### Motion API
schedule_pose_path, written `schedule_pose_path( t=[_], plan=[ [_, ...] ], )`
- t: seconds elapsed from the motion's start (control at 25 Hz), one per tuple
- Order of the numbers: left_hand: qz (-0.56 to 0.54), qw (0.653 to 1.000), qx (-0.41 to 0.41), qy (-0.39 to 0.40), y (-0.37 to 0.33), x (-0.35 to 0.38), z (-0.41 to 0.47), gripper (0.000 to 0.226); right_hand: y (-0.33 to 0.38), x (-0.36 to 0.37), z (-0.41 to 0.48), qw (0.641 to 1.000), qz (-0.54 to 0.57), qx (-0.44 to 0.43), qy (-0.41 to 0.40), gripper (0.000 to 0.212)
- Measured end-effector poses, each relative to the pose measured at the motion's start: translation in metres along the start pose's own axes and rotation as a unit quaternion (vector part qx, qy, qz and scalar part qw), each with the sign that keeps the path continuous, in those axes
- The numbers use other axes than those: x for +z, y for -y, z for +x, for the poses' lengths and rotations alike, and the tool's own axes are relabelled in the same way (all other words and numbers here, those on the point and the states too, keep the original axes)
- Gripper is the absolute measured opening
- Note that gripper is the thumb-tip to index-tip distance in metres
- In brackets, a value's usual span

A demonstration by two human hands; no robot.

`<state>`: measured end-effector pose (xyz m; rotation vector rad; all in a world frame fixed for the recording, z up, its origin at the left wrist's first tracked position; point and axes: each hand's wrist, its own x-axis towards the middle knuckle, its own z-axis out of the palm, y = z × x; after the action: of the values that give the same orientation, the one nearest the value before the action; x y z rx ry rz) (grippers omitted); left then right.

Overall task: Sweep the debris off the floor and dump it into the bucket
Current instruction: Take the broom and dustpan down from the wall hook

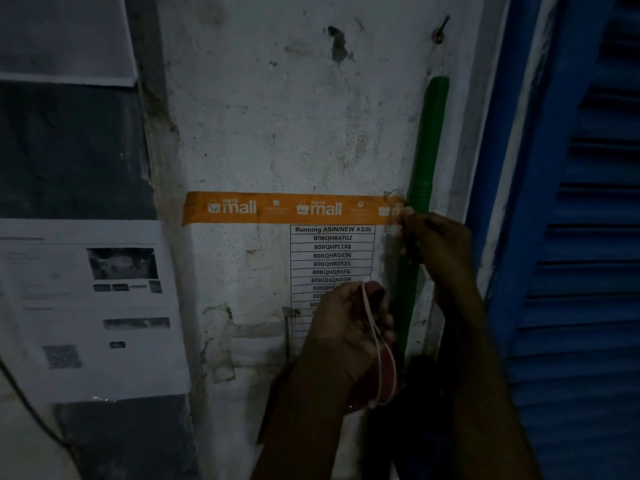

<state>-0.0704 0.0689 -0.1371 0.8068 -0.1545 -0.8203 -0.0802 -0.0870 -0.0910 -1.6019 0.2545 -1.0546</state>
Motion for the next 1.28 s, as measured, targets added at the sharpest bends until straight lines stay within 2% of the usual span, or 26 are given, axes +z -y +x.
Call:
schedule_pose_path(
  t=[0.12, 0.28, 0.36, 0.44, 0.52, 0.68, 1.0, 1.16, 1.28],
  plan=[
    [0.078, 0.997, 0.010, 0.016, -0.017, 0.015, 0.007, 0.027, -0.002, 0.008, 0.015, 0.993, -0.060, -0.032, -0.098, 0.017],
    [0.184, 0.980, 0.068, 0.033, -0.043, 0.040, 0.012, 0.010, 0.011, 0.016, 0.027, 0.937, -0.215, -0.212, -0.174, 0.049],
    [0.222, 0.970, 0.099, 0.022, -0.051, 0.053, 0.012, 0.005, 0.021, 0.019, 0.036, 0.934, -0.238, -0.208, -0.169, 0.066],
    [0.255, 0.957, 0.136, -0.001, -0.058, 0.065, 0.010, 0.006, 0.028, 0.020, 0.044, 0.945, -0.251, -0.158, -0.138, 0.073],
    [0.282, 0.944, 0.170, -0.016, -0.063, 0.075, 0.007, 0.010, 0.032, 0.018, 0.049, 0.951, -0.244, -0.146, -0.125, 0.068],
    [0.307, 0.929, 0.206, -0.018, -0.073, 0.091, 0.004, 0.019, 0.041, 0.012, 0.054, 0.941, -0.234, -0.191, -0.150, 0.054],
    [0.343, 0.908, 0.240, 0.000, -0.102, 0.098, -0.003, 0.040, 0.085, 0.003, 0.047, 0.927, -0.150, -0.280, -0.198, 0.051],
    [0.367, 0.893, 0.261, -0.019, -0.105, 0.071, -0.020, 0.043, 0.075, -0.002, 0.007, 0.941, -0.106, -0.285, -0.151, 0.049],
    [0.376, 0.894, 0.244, -0.016, -0.094, 0.029, -0.040, 0.040, 0.047, 0.003, -0.039, 0.960, -0.066, -0.261, -0.083, 0.048]
  ],
)
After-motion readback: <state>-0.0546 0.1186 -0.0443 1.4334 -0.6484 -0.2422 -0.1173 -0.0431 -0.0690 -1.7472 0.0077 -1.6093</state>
